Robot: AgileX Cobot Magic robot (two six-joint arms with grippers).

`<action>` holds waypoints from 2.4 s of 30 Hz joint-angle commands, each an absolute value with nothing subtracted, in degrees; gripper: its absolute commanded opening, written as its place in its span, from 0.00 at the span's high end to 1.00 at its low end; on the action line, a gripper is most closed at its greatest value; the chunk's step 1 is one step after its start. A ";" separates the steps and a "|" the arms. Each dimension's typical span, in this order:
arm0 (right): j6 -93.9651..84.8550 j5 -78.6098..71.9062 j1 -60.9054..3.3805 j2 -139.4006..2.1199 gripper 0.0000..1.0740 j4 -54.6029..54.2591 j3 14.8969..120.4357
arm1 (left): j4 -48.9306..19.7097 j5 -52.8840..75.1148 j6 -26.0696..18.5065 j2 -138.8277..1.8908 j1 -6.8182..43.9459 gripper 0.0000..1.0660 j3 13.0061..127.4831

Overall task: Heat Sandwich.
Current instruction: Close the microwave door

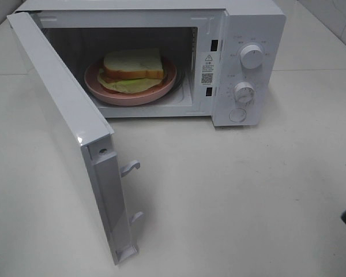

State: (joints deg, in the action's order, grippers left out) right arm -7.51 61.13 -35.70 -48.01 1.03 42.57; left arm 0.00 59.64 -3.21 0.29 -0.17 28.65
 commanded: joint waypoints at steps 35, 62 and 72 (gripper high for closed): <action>-4.13 64.86 -9.00 -3.55 0.29 1.15 31.46 | -0.40 59.53 -3.04 1.55 -0.17 0.08 28.59; -3.61 59.24 -6.07 1.78 0.29 0.00 29.22 | -0.40 59.53 -3.09 1.55 -0.17 0.08 28.59; -3.61 59.24 -6.07 1.78 0.29 0.00 29.22 | -0.40 59.53 -3.09 1.55 -0.17 0.08 28.59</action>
